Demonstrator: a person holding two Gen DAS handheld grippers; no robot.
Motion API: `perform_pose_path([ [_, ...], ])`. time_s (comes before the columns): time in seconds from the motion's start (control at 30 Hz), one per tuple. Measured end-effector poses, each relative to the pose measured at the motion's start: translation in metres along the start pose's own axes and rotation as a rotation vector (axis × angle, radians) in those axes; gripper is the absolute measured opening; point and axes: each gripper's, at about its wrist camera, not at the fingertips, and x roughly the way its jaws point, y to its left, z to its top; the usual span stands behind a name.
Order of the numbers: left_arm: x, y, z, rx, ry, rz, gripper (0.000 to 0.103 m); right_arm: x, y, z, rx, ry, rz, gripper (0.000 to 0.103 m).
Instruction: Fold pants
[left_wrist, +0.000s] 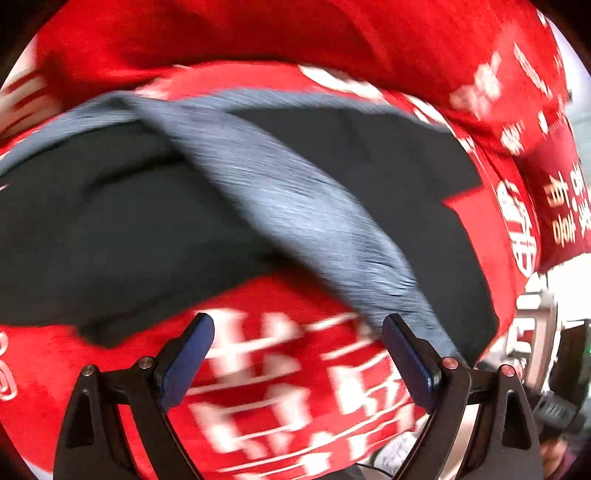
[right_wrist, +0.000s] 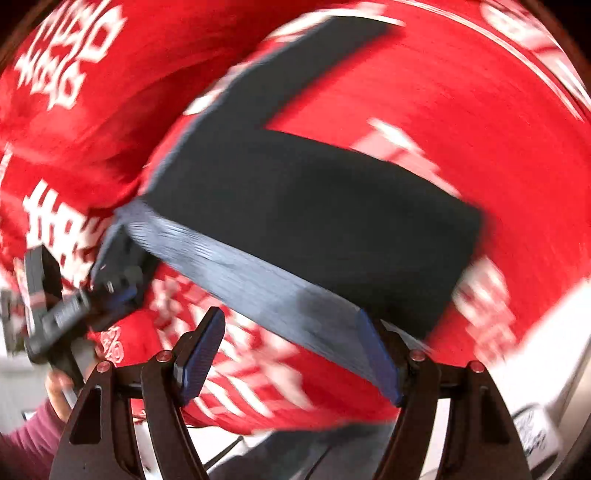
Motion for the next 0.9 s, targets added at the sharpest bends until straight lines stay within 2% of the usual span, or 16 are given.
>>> perform_pose_path([
  [0.07, 0.014, -0.018, 0.003, 0.014, 0.023, -0.011, 0.093, -0.003, -0.033, -0.016, 0.075, 0.004, 0.004, 0.077],
  [0.17, 0.03, -0.035, 0.004, 0.03, 0.047, 0.005, 0.093, 0.004, -0.064, -0.03, 0.16, 0.004, 0.086, 0.077],
  [0.27, 0.042, -0.048, 0.005, 0.035, 0.071, 0.011, 0.093, 0.018, -0.076, -0.029, 0.188, 0.016, 0.183, 0.074],
  [0.37, 0.045, -0.053, 0.007, 0.047, 0.069, 0.012, 0.091, 0.027, -0.082, -0.026, 0.216, 0.036, 0.242, 0.064],
  [0.4, 0.046, -0.055, 0.011, 0.043, 0.071, -0.005, 0.074, 0.028, -0.082, -0.025, 0.23, 0.045, 0.259, 0.048],
  [0.43, 0.049, -0.056, 0.014, 0.041, 0.079, -0.019, 0.058, 0.029, -0.083, -0.023, 0.246, 0.054, 0.293, 0.019],
  [0.47, 0.05, -0.06, 0.019, 0.04, 0.094, -0.03, 0.056, 0.027, -0.086, -0.023, 0.272, 0.067, 0.329, 0.019],
  [0.53, 0.047, -0.06, 0.026, 0.031, 0.102, -0.058, 0.036, 0.019, -0.085, -0.014, 0.299, 0.062, 0.369, 0.016],
  [0.57, 0.044, -0.062, 0.031, 0.024, 0.104, -0.073, 0.035, 0.012, -0.081, -0.004, 0.295, 0.053, 0.398, 0.016],
  [0.67, 0.023, -0.075, 0.054, 0.028, 0.044, -0.095, 0.035, -0.008, -0.066, 0.029, 0.25, 0.026, 0.451, 0.016],
  [0.8, 0.007, -0.091, 0.1, 0.018, -0.039, -0.092, 0.035, -0.028, -0.04, 0.108, 0.159, -0.013, 0.493, 0.016],
  [0.87, 0.004, -0.094, 0.122, 0.027, -0.083, -0.056, 0.036, -0.031, -0.027, 0.154, 0.119, -0.021, 0.492, 0.016],
  [0.9, 0.004, -0.098, 0.134, 0.034, -0.096, -0.032, 0.045, -0.029, -0.022, 0.182, 0.105, -0.023, 0.496, 0.016],
])
